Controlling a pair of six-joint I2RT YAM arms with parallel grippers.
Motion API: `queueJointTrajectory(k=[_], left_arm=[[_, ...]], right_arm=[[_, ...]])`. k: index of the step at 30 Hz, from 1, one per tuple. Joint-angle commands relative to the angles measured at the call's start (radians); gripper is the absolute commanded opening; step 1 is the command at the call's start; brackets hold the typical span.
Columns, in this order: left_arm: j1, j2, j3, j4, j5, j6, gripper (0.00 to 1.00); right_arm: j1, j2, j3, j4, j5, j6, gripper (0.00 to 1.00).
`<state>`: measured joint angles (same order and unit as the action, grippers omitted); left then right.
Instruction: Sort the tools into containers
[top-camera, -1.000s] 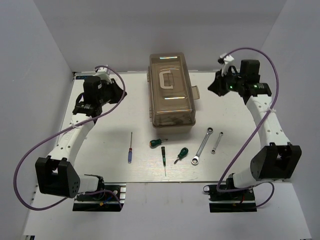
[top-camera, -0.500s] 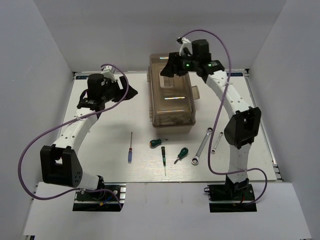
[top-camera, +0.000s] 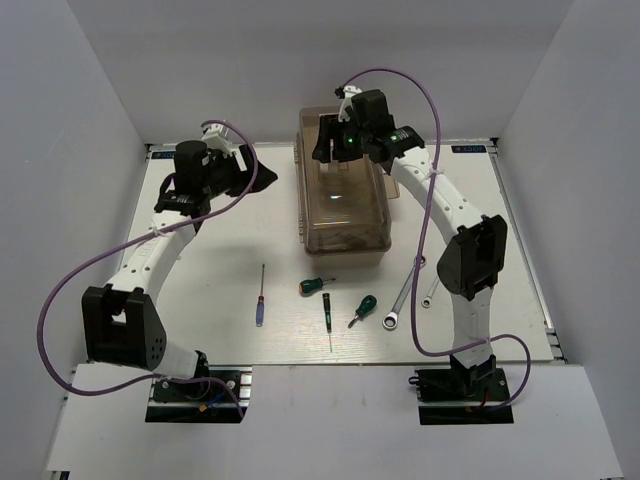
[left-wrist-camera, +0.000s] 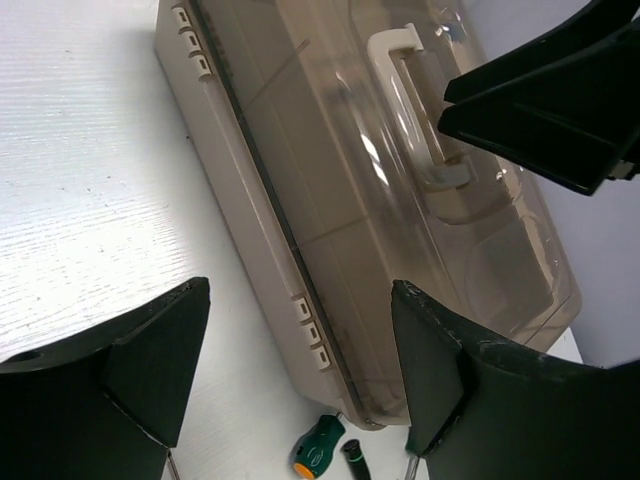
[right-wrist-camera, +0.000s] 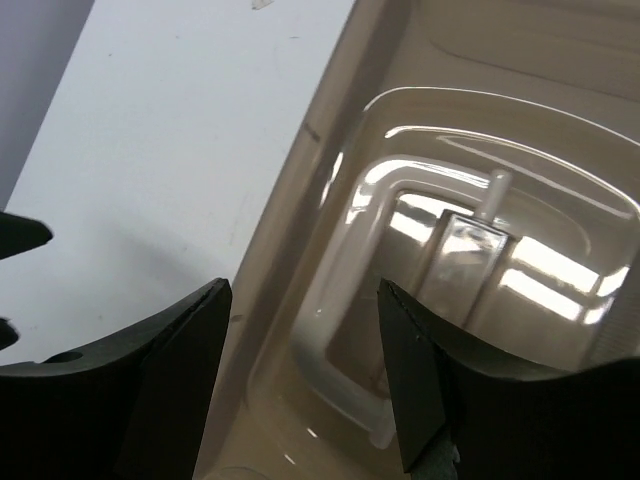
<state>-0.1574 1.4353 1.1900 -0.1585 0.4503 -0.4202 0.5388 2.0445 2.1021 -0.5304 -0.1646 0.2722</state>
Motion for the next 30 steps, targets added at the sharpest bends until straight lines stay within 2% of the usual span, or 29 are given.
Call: queueJointTrajectory(k=[1,13,20,26,30], left_arm=[[-0.004,0.000,0.040,0.028,0.034,-0.008,0.83],[-0.004,-0.010,0.080,0.027,0.054,-0.008,0.83],[-0.004,-0.042,0.089,0.027,0.034,-0.008,0.83],[-0.004,-0.033,0.099,0.049,0.034,-0.008,0.83],[-0.004,-0.012,0.131,0.068,0.045,-0.019,0.83]], right_arm=[[0.000,0.011,0.032,-0.008,0.096,0.018,0.66],[0.009,0.060,-0.008,-0.031,0.053,0.130,0.66],[0.021,0.056,-0.027,-0.092,0.083,0.173,0.66],[0.018,0.063,-0.059,-0.115,-0.030,0.222,0.64],[0.016,0.071,-0.074,-0.086,-0.119,0.240,0.58]])
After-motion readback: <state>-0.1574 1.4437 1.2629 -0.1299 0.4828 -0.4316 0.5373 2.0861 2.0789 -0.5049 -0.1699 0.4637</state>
